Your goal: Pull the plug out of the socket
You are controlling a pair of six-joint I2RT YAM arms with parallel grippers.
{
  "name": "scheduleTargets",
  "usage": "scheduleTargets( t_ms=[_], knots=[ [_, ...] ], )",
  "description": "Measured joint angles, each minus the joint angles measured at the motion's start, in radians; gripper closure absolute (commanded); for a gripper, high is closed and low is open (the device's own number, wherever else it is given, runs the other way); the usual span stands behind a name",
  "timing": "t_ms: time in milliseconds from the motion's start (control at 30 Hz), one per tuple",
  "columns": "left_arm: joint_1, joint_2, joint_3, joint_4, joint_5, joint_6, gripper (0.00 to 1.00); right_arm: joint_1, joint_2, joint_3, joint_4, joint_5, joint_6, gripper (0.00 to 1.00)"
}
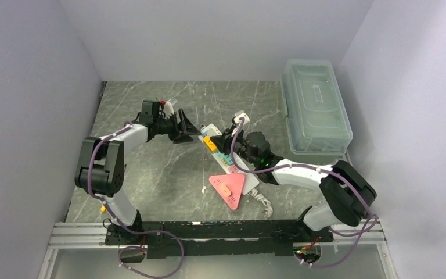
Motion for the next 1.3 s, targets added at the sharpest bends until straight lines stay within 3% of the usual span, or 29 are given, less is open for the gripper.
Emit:
scheduleTargets(
  t_ms=[433, 967, 1300],
  knots=[
    [0.011, -0.055, -0.023, 0.135, 0.087, -0.032, 0.33, 0.000, -0.076, 0.000, 0.003, -0.079, 0.065, 1.00],
    [-0.010, -0.053, -0.023, 0.161, 0.105, -0.035, 1.00, -0.008, -0.077, 0.000, 0.018, -0.084, 0.076, 1.00],
    [-0.009, -0.031, -0.022, 0.138, 0.093, -0.034, 1.00, 0.114, -0.075, 0.000, 0.015, 0.112, -0.109, 1.00]
  ],
)
